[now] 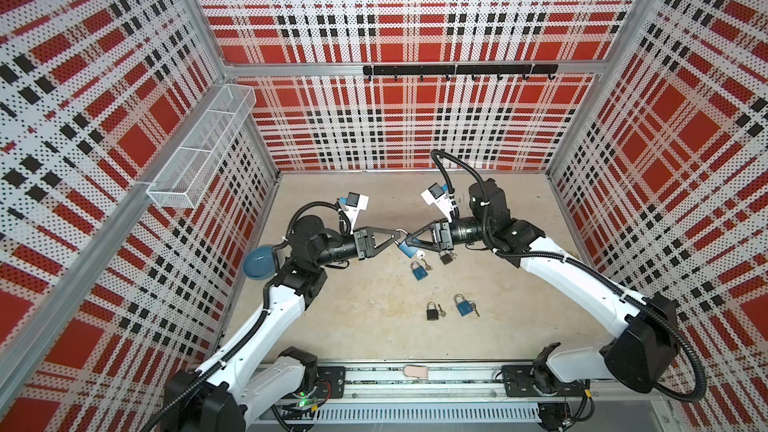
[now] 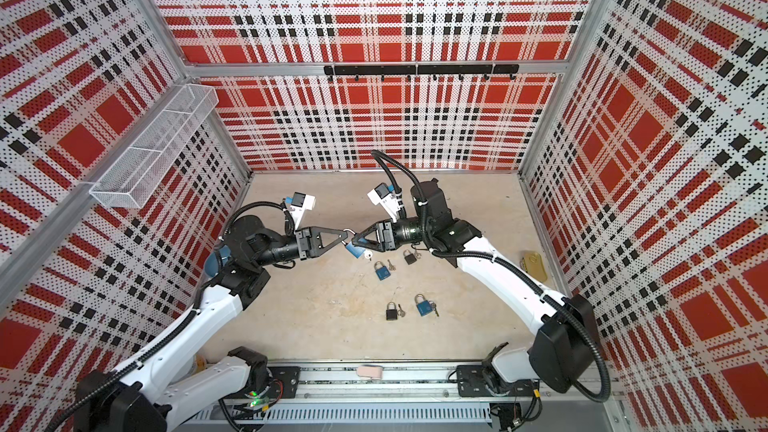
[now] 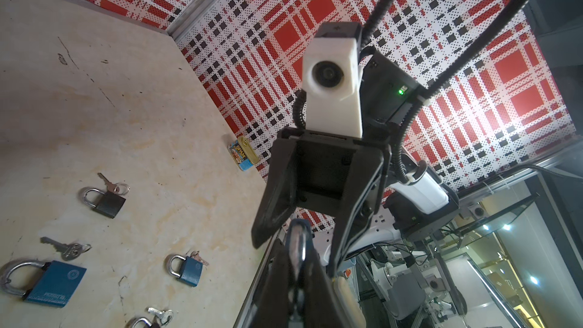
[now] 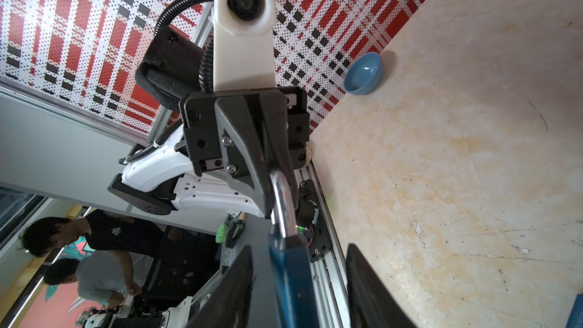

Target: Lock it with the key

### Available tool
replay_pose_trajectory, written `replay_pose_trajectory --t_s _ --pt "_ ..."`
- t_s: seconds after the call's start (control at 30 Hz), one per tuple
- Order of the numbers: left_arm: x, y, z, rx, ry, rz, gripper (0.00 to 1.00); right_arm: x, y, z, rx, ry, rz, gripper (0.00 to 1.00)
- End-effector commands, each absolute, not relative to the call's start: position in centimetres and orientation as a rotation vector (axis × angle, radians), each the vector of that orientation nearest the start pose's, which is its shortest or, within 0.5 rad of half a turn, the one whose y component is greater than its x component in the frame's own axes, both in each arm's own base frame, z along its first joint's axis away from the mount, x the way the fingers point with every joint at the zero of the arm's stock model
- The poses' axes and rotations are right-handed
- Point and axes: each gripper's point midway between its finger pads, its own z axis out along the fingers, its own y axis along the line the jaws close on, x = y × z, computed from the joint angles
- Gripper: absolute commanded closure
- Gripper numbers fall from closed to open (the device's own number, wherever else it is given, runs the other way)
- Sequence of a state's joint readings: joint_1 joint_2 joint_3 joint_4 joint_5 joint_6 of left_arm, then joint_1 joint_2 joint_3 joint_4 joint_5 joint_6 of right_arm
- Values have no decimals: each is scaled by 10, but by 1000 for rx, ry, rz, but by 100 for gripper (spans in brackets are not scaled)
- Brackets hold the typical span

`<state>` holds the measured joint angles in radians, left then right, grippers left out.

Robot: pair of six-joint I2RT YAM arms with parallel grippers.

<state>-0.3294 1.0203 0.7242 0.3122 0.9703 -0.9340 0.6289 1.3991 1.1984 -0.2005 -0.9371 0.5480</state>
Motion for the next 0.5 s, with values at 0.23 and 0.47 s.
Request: replay_pose_trajectory --t_s 0.23,0.47 --pt "244 -214 362 380 1725 -1649 100 229 332 327 -777 1954 1679 53" --pt "248 -210 362 359 1727 -1639 100 223 331 326 -782 1944 1712 62"
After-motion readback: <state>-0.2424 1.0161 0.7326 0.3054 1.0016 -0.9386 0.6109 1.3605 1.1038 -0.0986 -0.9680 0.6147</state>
